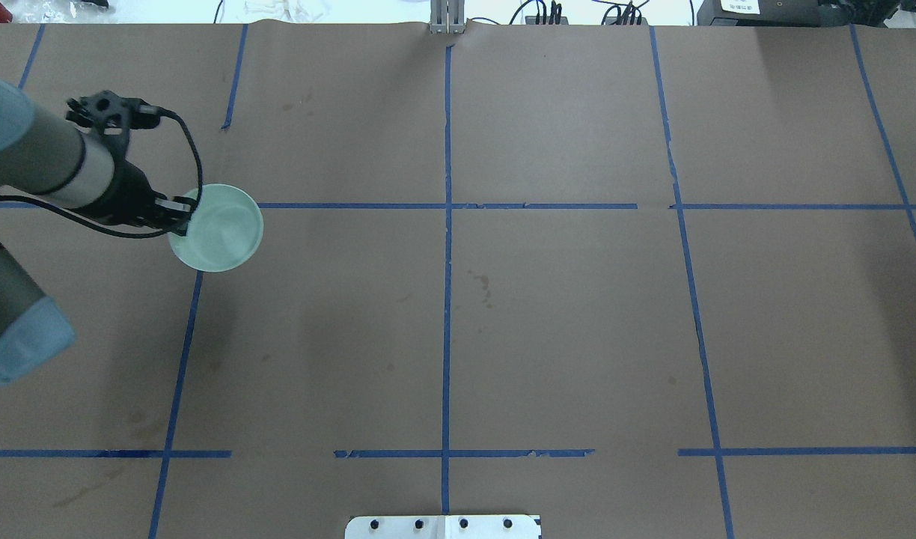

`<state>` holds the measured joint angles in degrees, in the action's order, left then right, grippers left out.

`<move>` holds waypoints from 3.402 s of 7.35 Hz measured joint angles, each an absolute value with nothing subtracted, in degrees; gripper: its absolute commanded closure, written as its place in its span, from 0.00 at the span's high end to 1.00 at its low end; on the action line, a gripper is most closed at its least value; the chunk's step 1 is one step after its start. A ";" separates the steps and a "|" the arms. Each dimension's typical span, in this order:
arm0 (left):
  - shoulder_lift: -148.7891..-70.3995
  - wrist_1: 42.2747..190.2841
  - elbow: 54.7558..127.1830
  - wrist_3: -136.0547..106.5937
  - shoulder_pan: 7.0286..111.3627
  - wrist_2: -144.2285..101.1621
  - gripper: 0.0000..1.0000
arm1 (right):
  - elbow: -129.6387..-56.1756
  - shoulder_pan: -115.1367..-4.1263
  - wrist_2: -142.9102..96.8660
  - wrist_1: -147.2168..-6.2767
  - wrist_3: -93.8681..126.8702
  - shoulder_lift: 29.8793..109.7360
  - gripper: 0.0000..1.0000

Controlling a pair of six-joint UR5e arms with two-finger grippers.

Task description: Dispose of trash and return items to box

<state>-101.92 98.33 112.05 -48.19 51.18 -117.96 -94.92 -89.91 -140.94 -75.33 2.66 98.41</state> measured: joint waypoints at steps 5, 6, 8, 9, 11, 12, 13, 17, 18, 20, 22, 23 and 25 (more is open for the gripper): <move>-90.15 98.16 96.03 10.65 85.68 -125.79 0.00 | -99.91 -86.19 -141.13 -75.31 10.58 98.47 1.00; -90.19 99.60 89.26 19.43 91.94 -125.98 0.00 | -100.17 -85.87 -141.10 -75.32 10.95 98.43 1.00; -90.12 104.62 76.86 30.97 99.86 -125.92 0.00 | -100.28 -85.58 -140.96 -75.32 11.14 98.28 1.00; -89.06 106.04 73.52 32.98 101.24 -125.81 0.00 | -100.29 -85.56 -140.95 -75.32 11.15 98.22 1.00; -86.45 106.92 71.86 33.78 101.92 -125.72 0.00 | -100.34 -85.52 -141.07 -75.32 11.16 98.20 1.00; -86.03 107.05 71.59 34.02 102.22 -125.64 0.00 | -100.49 -85.52 -141.11 -75.32 11.16 98.29 1.00; -85.84 107.30 71.27 34.10 102.64 -125.47 0.00 | -100.73 -85.52 -141.14 -75.32 11.16 98.42 1.00; -85.26 111.30 68.83 33.70 103.00 -124.27 0.44 | -101.38 -85.52 -141.23 -75.32 11.16 98.80 1.00; -84.60 112.59 68.58 33.63 103.00 -124.11 0.48 | -101.46 -85.52 -141.24 -75.32 11.16 98.87 1.00; -84.35 113.59 69.21 33.08 103.01 -124.04 0.52 | -101.51 -85.48 -141.24 -75.38 11.16 98.89 1.00; -84.88 112.21 73.42 29.36 103.01 -124.42 0.54 | -101.54 -85.48 -141.12 -75.41 11.14 98.88 1.00; -85.17 110.64 76.93 24.96 102.97 -125.42 0.54 | -101.57 -85.53 -140.71 -75.50 11.11 98.88 1.00; -85.63 108.56 84.76 12.68 100.60 -131.79 0.55 | -101.50 -85.79 -137.65 -75.94 10.98 98.68 1.00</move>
